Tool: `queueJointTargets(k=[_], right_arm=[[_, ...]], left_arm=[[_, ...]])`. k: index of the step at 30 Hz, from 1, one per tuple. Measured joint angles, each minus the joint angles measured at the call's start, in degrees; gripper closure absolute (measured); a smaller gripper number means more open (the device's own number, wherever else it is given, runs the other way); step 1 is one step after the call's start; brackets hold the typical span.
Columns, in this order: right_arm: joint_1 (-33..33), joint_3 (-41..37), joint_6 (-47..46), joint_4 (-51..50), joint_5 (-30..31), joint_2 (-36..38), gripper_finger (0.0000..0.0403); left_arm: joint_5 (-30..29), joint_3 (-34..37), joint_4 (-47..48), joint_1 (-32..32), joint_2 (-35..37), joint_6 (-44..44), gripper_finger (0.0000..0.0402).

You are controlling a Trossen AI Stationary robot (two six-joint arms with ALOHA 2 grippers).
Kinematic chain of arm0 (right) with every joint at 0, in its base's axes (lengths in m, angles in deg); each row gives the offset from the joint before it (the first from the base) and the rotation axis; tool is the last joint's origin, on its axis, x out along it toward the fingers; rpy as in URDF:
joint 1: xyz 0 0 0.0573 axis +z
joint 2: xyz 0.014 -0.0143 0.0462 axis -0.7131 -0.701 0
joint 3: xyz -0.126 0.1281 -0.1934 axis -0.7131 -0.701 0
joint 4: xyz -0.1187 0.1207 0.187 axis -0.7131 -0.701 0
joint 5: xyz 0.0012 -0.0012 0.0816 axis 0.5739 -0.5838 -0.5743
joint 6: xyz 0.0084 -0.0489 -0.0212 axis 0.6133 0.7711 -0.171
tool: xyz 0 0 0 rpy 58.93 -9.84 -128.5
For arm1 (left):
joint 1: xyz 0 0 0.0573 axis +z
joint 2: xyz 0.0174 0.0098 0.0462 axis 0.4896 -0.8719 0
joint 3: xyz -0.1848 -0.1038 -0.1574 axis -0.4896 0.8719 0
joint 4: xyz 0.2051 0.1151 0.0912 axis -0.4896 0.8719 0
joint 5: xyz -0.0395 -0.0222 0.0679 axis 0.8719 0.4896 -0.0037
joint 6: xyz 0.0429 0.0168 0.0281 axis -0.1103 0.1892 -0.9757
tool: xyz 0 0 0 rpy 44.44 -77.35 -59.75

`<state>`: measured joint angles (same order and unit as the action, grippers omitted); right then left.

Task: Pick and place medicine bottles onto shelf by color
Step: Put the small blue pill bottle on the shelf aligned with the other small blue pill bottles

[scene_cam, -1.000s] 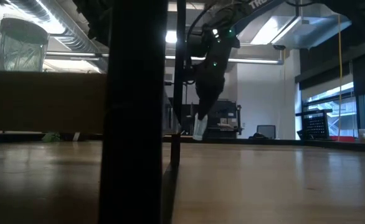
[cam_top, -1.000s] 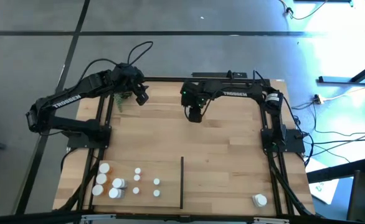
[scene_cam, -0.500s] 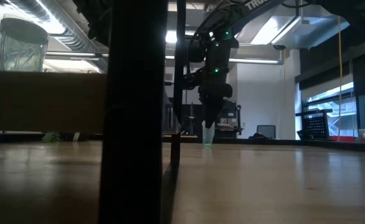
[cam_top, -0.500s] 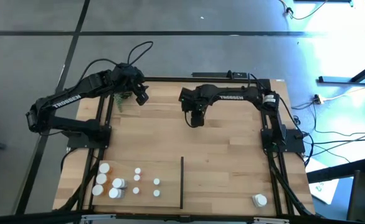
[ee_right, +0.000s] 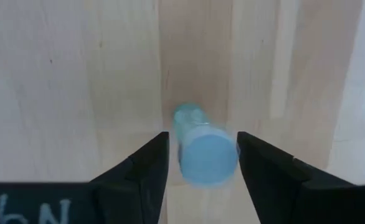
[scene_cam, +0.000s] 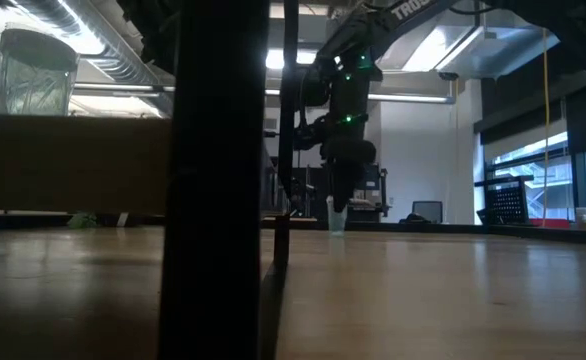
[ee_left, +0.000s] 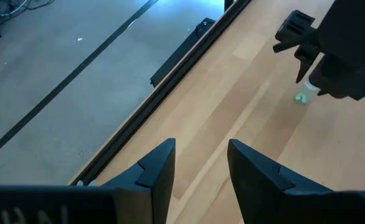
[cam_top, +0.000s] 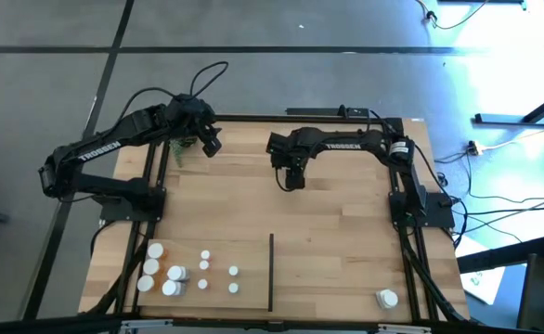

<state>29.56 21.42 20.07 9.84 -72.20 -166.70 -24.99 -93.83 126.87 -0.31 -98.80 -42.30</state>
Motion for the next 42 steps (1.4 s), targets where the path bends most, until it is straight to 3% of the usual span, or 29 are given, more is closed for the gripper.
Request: queueJointTargets(k=[13,20,29,42], right_arm=[[-0.12,14.55,-0.18,-11.80,-0.25,0.07,0.0210],[-0.54,25.02,-3.03,-18.80,-0.38,0.13,0.0210],[-2.71,42.12,-3.49,-28.10,-0.22,0.21,0.0210],[-5.60,40.01,-6.19,-26.88,-0.14,14.80,0.0210]], left_arm=[[0.26,0.00,0.01,0.01,0.00,0.07,0.0262],[8.80,-0.02,-1.78,-0.04,-1.76,-1.35,0.0262],[21.37,-0.02,-10.23,-0.26,-11.15,-10.22,0.0262],[22.76,-0.02,-21.41,-2.82,-25.01,-12.10,0.0262]])
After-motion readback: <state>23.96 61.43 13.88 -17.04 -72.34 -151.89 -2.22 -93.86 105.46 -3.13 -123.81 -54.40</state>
